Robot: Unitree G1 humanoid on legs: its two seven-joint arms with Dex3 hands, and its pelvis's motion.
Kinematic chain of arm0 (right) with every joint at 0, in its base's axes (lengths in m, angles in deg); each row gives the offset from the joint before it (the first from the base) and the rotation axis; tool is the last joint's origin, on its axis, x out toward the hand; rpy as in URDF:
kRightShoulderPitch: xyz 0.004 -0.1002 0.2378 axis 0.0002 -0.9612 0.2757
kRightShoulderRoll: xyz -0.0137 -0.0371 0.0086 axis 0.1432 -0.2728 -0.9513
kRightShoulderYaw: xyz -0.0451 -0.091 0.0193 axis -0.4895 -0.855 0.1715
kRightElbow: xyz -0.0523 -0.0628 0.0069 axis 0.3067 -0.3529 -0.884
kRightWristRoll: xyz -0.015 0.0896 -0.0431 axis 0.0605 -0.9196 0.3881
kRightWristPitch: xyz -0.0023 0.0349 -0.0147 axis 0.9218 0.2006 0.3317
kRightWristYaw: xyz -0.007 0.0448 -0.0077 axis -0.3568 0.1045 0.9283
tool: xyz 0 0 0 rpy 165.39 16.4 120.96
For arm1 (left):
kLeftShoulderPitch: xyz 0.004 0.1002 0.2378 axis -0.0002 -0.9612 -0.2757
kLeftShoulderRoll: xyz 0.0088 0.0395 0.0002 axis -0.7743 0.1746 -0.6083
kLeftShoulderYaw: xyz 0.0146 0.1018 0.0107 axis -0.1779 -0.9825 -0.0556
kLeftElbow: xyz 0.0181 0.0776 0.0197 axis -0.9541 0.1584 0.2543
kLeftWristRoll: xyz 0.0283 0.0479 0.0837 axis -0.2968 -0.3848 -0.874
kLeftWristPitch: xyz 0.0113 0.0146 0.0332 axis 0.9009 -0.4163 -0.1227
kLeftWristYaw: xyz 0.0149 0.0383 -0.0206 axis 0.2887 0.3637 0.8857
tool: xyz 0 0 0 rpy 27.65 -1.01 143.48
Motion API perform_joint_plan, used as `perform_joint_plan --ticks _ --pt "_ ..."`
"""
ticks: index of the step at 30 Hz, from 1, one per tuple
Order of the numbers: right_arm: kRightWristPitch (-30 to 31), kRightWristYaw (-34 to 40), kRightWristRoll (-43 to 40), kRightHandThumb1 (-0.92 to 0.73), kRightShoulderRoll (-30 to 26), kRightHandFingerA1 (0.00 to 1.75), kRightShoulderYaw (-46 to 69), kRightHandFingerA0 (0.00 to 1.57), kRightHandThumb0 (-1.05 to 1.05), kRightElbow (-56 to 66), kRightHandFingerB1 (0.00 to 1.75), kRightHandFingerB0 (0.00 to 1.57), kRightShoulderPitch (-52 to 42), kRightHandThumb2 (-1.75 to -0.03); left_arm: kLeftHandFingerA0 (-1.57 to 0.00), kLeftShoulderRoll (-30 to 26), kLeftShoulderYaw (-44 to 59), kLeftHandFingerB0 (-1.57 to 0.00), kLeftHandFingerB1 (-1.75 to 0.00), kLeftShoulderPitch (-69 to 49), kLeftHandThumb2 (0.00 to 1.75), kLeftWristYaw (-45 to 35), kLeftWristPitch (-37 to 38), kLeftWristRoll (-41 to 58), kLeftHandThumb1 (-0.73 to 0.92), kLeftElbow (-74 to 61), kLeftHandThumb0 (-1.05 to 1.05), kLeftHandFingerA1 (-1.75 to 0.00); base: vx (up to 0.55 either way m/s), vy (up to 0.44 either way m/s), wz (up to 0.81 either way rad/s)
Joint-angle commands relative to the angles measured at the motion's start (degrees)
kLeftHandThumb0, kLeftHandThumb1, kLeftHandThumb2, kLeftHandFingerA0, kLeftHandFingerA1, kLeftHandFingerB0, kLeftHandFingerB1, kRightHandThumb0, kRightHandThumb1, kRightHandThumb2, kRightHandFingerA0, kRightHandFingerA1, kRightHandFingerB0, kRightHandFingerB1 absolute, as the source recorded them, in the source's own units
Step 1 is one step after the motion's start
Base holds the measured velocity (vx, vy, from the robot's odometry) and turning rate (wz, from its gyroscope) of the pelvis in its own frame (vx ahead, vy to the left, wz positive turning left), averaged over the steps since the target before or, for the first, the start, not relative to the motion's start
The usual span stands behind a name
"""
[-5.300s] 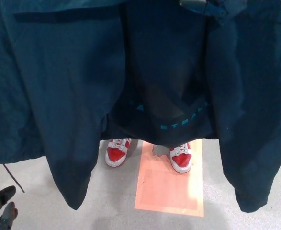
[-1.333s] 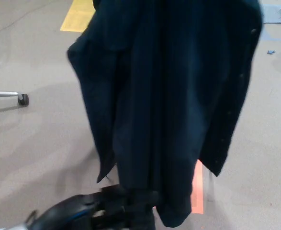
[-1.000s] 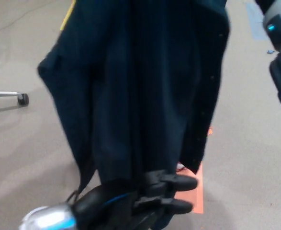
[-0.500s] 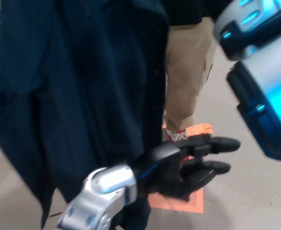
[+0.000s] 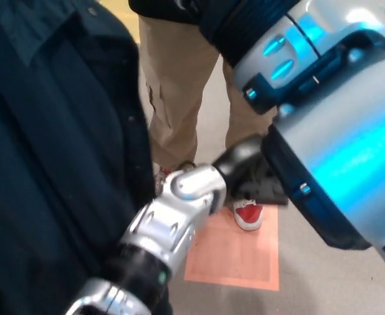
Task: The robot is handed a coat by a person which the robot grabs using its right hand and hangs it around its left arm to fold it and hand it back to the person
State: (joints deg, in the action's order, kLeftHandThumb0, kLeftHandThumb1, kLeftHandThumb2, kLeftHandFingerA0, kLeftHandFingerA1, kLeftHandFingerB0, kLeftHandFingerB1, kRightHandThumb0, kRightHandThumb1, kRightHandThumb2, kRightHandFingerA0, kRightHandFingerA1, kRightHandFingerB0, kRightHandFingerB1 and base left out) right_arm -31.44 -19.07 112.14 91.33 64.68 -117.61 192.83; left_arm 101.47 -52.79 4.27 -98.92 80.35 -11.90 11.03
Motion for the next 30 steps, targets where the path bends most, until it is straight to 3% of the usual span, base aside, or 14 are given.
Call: perform_joint_plan --ticks 1,2,3,4,5,7,8,9,14,18,19,20,29,30 --pt "-1.6 1.6 -1.0 -0.89 -3.6 0.95 0.9 1.15 -0.40 5.8 0.80 1.13 -0.1 -0.66 -0.05 -1.7 4.8 -0.10 -0.29 6.4 1.04 5.8 5.5 -1.9 0.70 9.2 -0.83 -0.26 0.00 0.000 0.00" --pt "-1.7 1.2 -1.2 -0.88 -4.4 0.91 1.2 1.18 -0.40 7.1 0.77 1.16 -0.4 -0.66 -0.08 -3.1 5.0 -0.13 -0.25 7.5 0.78 6.2 5.6 -2.8 0.76 10.4 -0.89 -0.24 0.00 0.000 0.00" --pt "-1.3 0.2 -1.5 -0.72 -5.6 0.92 1.6 1.10 -0.36 9.1 0.91 1.05 -0.9 -1.09 -0.09 -4.2 6.5 -0.14 -0.26 8.5 0.67 6.0 7.4 -2.3 0.87 12.5 -0.79 -0.25 0.00 0.000 0.00" --pt "-1.1 -0.2 -1.6 -0.72 -6.1 0.92 1.7 1.10 -0.36 10.0 0.91 1.05 -1.1 -1.09 -0.09 -4.5 7.1 -0.14 -0.26 8.9 0.67 5.9 8.2 -2.1 0.87 13.4 -0.79 -0.25 0.00 0.000 0.00" --pt "-1.4 -4.0 -5.7 -0.82 -7.9 0.71 4.6 1.20 -0.34 13.4 0.72 0.99 -1.8 -0.65 -0.01 -7.4 8.9 -0.02 -0.34 10.6 1.07 5.5 9.9 -1.8 0.71 16.7 -0.70 -0.32 0.00 0.000 0.00" --pt "-1.0 -5.9 -7.0 -0.82 -9.1 0.77 6.0 1.22 -0.36 15.1 0.77 1.02 -1.9 -0.65 -0.06 -9.0 10.2 -0.06 -0.31 12.4 1.06 5.8 11.3 -2.0 0.75 19.7 -0.79 -0.27 0.00 0.000 0.00" --pt "1.0 -7.5 -8.4 -0.83 -10.0 0.78 7.5 1.21 -0.39 16.7 0.79 1.07 -1.8 -0.64 -0.09 -10.9 10.6 -0.09 -0.25 13.3 0.70 7.0 12.1 -2.9 0.92 21.3 -0.73 -0.23 0.00 0.000 0.00" --pt "3.5 -9.6 -10.4 -0.84 -10.5 0.82 8.9 1.22 -0.42 17.8 0.79 1.08 -1.6 -0.65 -0.06 -12.1 11.5 -0.08 -0.31 13.9 1.09 6.9 12.8 -2.7 0.78 22.4 -0.81 -0.25 0.00 0.000 0.00" --pt "10.5 -13.8 -12.7 -0.87 -16.6 0.81 13.1 1.26 -0.41 19.9 0.80 1.13 0.5 -0.67 -0.03 -19.5 15.8 -0.10 -0.30 16.9 1.07 8.3 13.1 -2.3 0.73 27.2 -0.83 -0.30 0.00 0.000 0.00" --pt "11.5 -15.7 -14.2 -0.87 -21.5 0.87 15.5 1.30 -0.40 17.9 0.81 1.16 1.7 -0.68 -0.09 -23.7 19.0 -0.09 -0.30 17.6 1.05 9.3 12.1 -1.5 0.73 29.7 -0.86 -0.29 0.00 0.000 0.00" --pt "12.5 -15.5 -14.8 -0.86 -22.6 0.97 16.5 1.32 -0.40 17.8 0.85 1.16 1.7 -0.67 -0.09 -24.9 19.5 -0.10 -0.25 17.4 0.68 9.2 12.8 -1.8 0.88 30.2 -0.77 -0.25 0.00 0.000 0.00" --pt "12.7 -16.4 -15.9 -0.88 -23.7 1.04 17.5 1.30 -0.39 17.4 0.87 1.17 1.8 -0.66 -0.03 -25.9 19.7 -0.10 -0.30 17.1 1.06 8.9 13.5 -2.0 0.73 30.5 -0.83 -0.28 0.00 0.000 0.00" --pt "16.3 -17.3 -16.9 -0.89 -32.7 0.98 20.4 1.29 -0.38 22.2 0.87 1.16 -2.6 -0.67 -0.06 -31.0 23.2 -0.07 -0.22 15.8 1.06 9.4 15.5 -1.6 0.77 32.5 -0.86 -0.22 0.00 0.000 0.00" --pt "18.0 -18.1 -17.8 -0.70 -34.8 1.07 21.7 1.24 -0.36 24.8 0.97 1.07 -5.0 -1.09 -0.05 -31.6 24.1 -0.05 -0.18 15.7 1.06 9.6 15.7 -1.2 0.78 32.7 -0.87 -0.19 0.00 0.000 0.00"
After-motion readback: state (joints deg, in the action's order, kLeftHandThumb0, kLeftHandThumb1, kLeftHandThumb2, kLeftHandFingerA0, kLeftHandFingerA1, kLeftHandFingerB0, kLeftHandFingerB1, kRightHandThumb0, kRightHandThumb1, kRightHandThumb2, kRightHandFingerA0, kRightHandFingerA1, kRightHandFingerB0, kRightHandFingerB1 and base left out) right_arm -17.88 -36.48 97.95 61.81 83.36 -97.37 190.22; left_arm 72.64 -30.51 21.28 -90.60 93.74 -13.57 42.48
